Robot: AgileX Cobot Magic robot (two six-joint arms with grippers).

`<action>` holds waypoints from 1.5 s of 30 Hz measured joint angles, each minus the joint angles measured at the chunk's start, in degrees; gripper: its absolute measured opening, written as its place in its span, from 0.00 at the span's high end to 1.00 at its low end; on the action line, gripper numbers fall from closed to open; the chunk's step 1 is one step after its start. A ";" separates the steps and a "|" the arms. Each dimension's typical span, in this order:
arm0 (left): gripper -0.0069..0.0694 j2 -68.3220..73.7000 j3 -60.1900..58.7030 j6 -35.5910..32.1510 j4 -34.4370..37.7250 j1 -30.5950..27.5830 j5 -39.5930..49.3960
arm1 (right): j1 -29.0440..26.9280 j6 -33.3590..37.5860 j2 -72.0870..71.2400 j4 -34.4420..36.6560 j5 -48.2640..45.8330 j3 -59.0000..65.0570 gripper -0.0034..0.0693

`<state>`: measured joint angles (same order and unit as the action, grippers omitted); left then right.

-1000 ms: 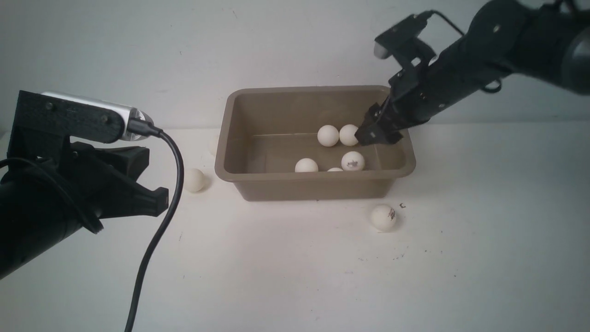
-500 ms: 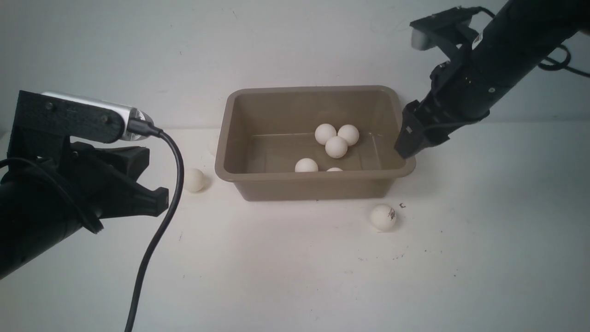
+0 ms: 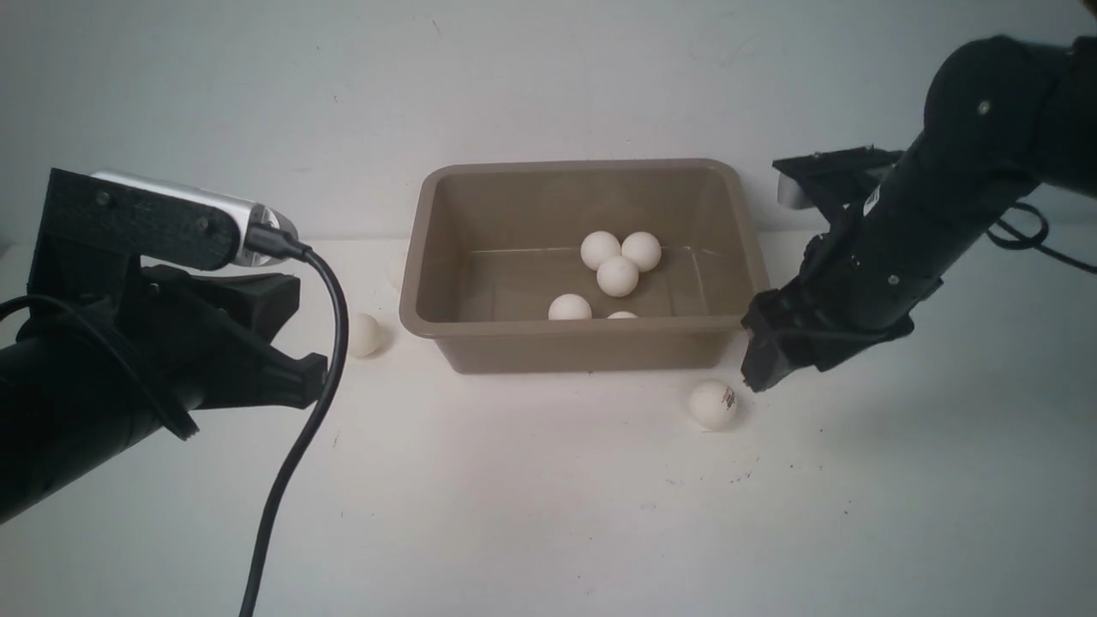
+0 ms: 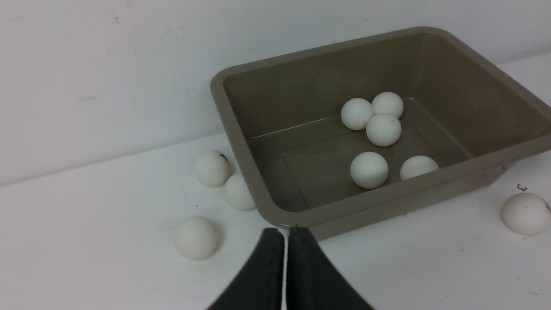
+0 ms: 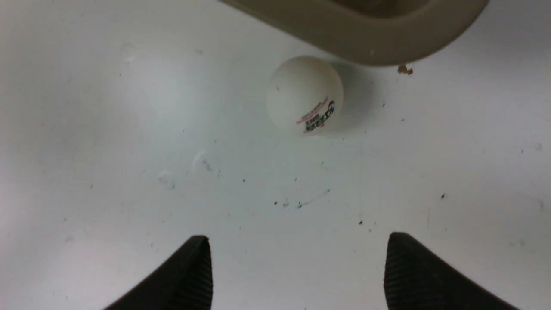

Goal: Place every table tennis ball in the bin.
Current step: Use the right arm to clamp the table tennis ball closest to it

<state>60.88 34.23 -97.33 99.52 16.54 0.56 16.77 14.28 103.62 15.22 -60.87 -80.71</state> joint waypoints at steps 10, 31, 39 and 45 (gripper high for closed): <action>0.91 0.00 0.00 0.00 -0.05 0.00 0.94 | 2.80 -1.03 4.22 -0.66 8.28 0.13 0.29; 0.91 0.00 0.00 0.00 -0.05 0.00 1.14 | 8.56 -9.65 10.62 -12.31 10.90 -3.33 0.29; 0.91 0.00 0.00 0.00 -0.05 0.00 1.14 | 8.56 -10.26 13.77 -12.90 6.46 -7.03 0.29; 0.91 0.00 0.00 0.00 -0.05 0.00 1.14 | 8.56 -10.64 15.70 -13.41 4.43 -8.65 0.33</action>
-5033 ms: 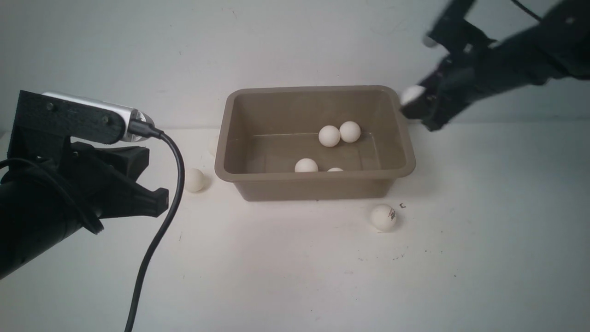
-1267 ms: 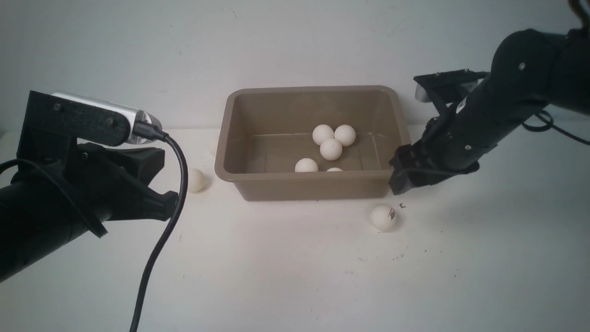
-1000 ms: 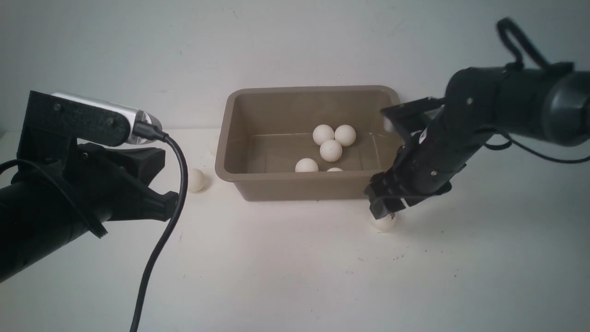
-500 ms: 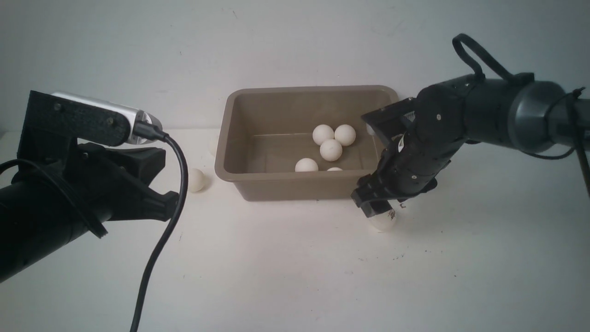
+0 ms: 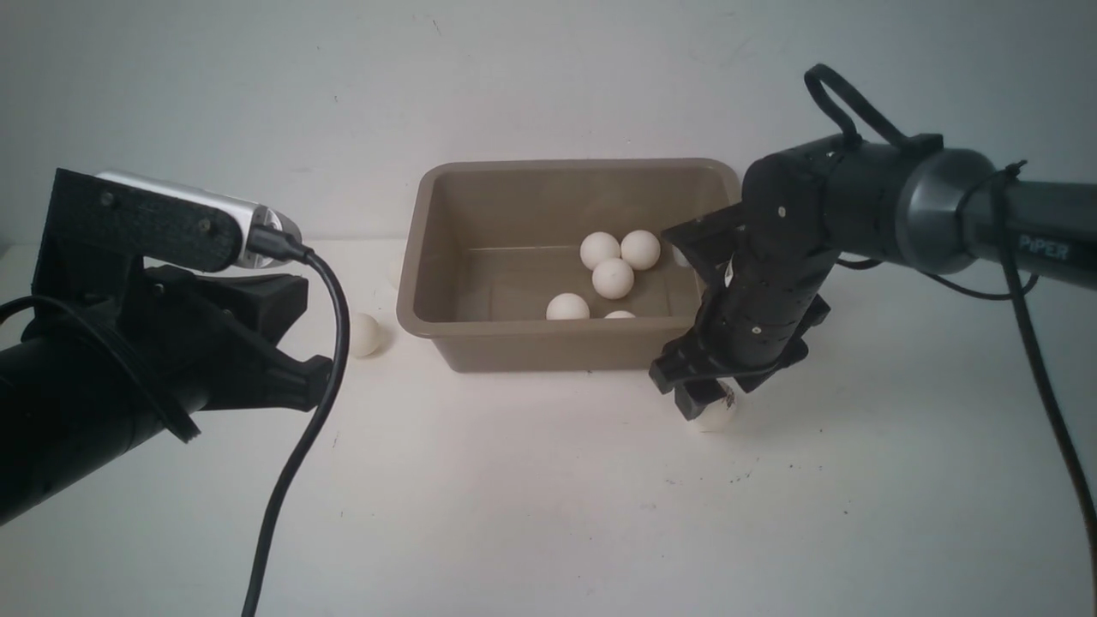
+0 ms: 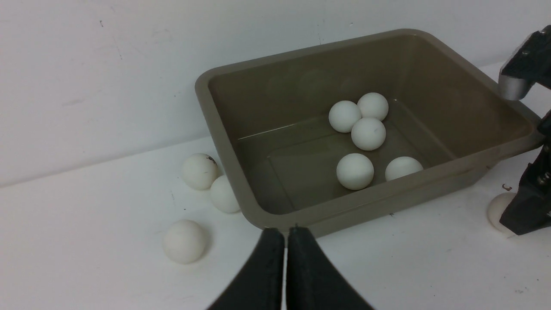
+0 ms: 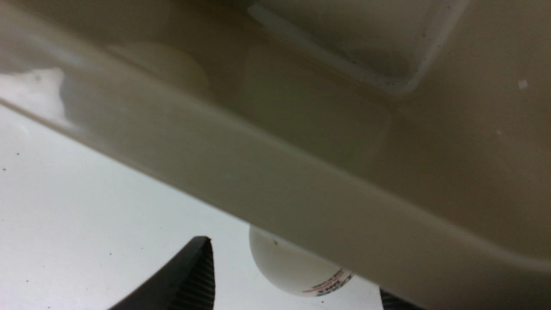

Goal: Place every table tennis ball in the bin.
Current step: Use the right arm to clamp the table tennis ball closest to it

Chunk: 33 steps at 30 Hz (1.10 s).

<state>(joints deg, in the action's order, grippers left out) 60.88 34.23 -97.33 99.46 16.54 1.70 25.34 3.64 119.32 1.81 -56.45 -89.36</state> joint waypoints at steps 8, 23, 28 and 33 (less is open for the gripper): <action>0.91 0.00 0.00 -0.05 0.00 0.00 0.00 | 0.00 0.05 0.57 -0.18 0.04 -0.31 0.43; 0.91 0.00 0.00 -0.05 0.00 0.00 0.00 | 0.00 0.73 1.51 0.06 0.49 -0.52 0.50; 0.91 0.00 0.00 -0.05 0.00 0.00 0.00 | 0.00 0.84 1.61 0.06 0.30 -0.72 0.52; 0.91 0.00 0.00 -0.18 0.00 0.00 0.02 | 0.00 1.08 1.61 0.06 0.11 -0.85 0.52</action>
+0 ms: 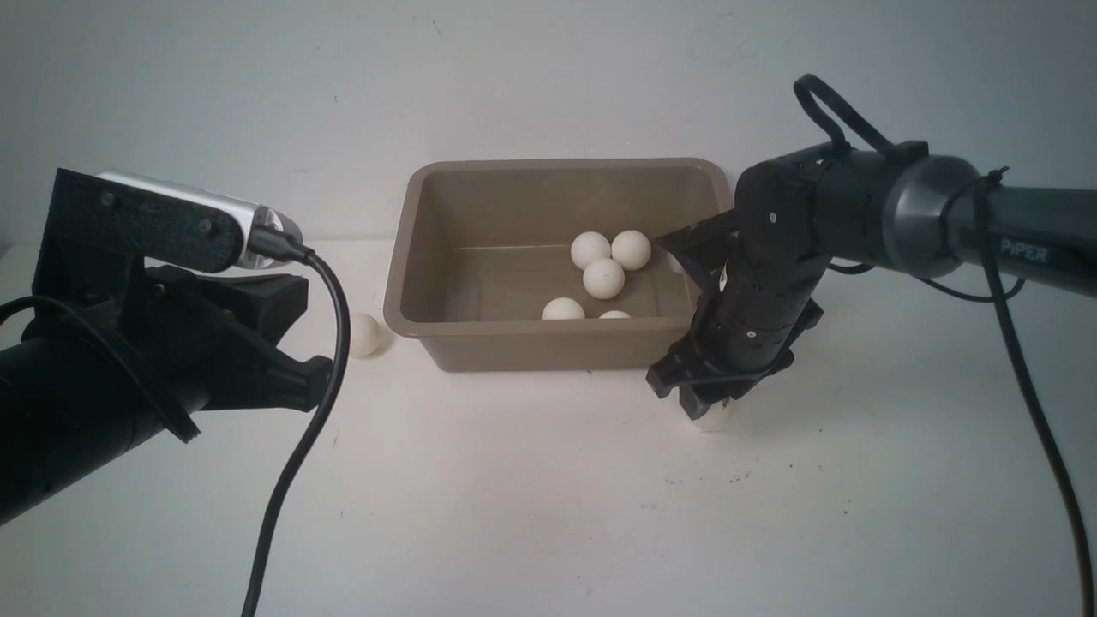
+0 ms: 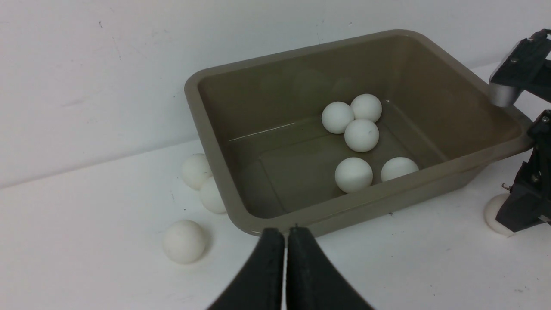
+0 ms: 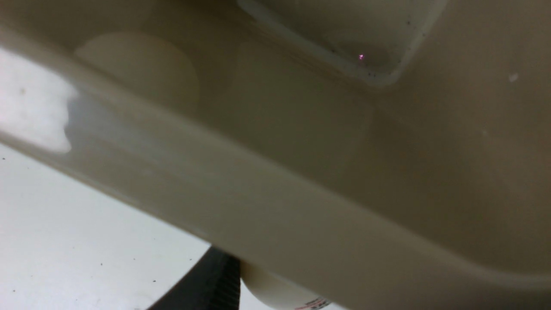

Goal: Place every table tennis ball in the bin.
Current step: Use the right arm to clamp the table tennis ball closest to it

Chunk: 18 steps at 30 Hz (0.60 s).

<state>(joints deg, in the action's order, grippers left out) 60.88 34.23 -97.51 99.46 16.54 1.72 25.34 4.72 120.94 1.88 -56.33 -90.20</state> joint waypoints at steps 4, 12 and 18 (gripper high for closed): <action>0.91 0.00 0.00 0.00 0.00 0.00 0.00 | 0.00 0.20 0.00 0.00 -0.17 -0.06 0.52; 0.91 0.00 0.00 -0.05 0.00 0.00 0.00 | 0.00 1.05 0.12 0.00 -1.05 -0.29 0.52; 0.91 0.00 0.00 -0.05 0.00 0.00 0.00 | 0.13 2.18 -0.23 -0.06 -1.15 -0.29 0.52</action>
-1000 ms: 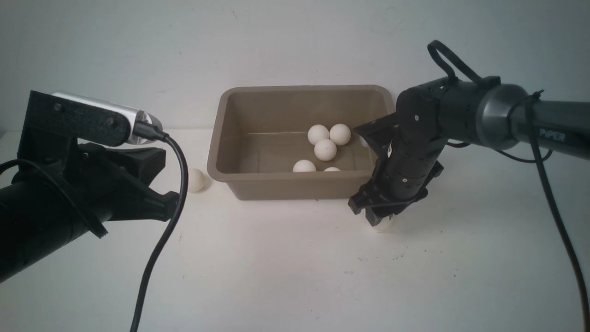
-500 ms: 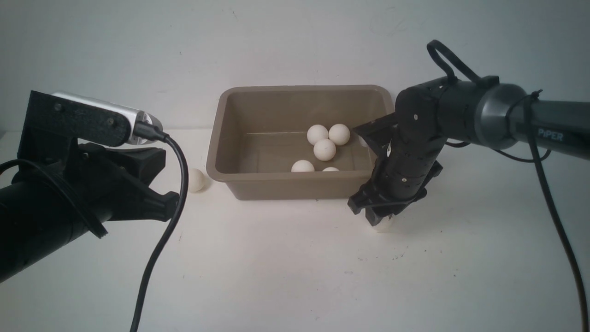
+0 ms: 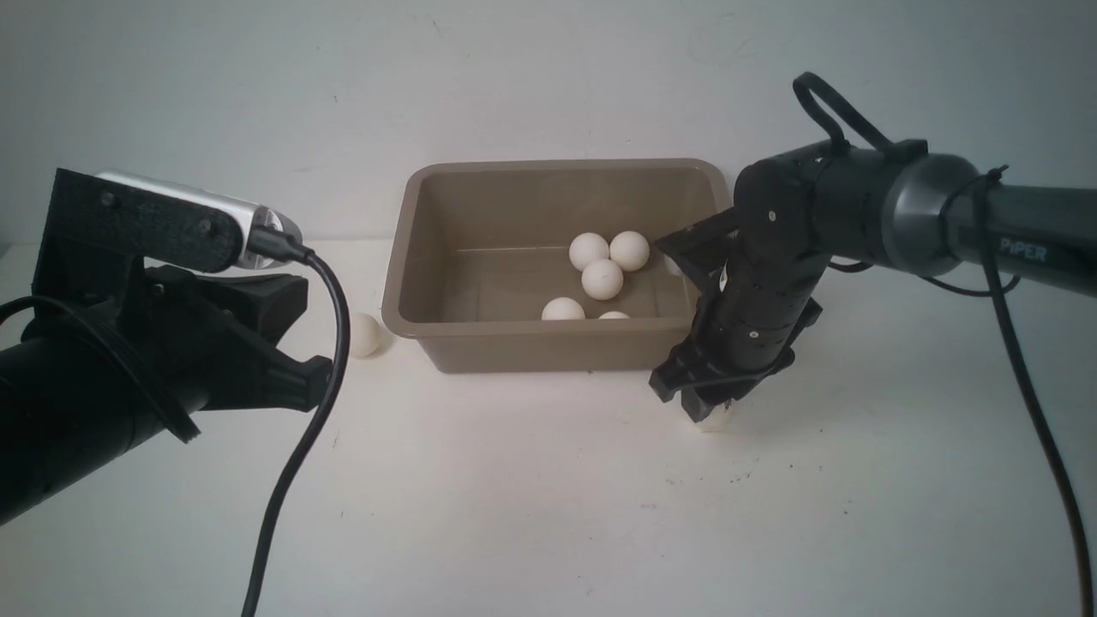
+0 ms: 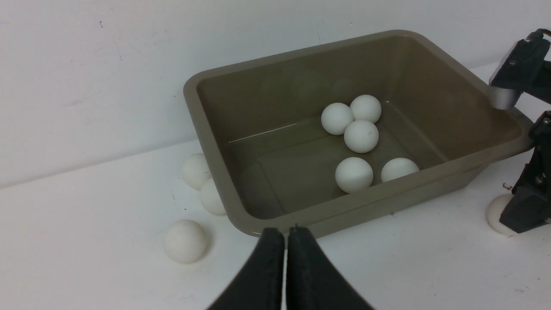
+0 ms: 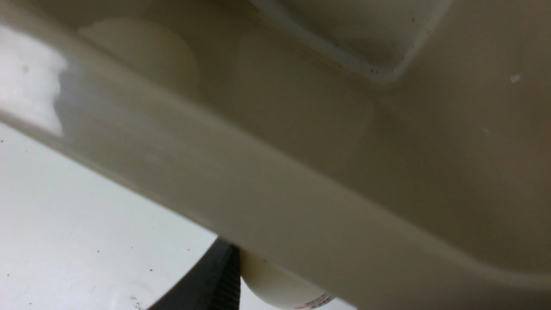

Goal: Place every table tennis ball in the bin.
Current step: Use the right arm to clamp the table tennis ball closest to it

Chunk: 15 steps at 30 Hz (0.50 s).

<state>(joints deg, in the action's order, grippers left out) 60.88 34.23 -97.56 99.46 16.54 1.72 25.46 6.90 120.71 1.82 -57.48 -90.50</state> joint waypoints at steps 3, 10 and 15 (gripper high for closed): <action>0.91 0.00 0.00 0.00 0.00 0.00 0.00 | 1.04 0.17 -1.02 -0.35 -0.42 0.11 0.52; 0.91 0.00 0.00 0.00 0.00 0.00 0.00 | 2.49 0.36 -2.52 -0.35 -0.49 0.11 0.52; 0.91 0.00 0.00 0.00 0.00 0.00 0.00 | 3.45 0.42 -2.52 -0.17 -2.38 0.11 0.52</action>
<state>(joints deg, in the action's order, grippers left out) 60.88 34.23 -97.56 99.46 16.54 1.72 28.91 7.32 118.19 1.65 -59.86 -90.39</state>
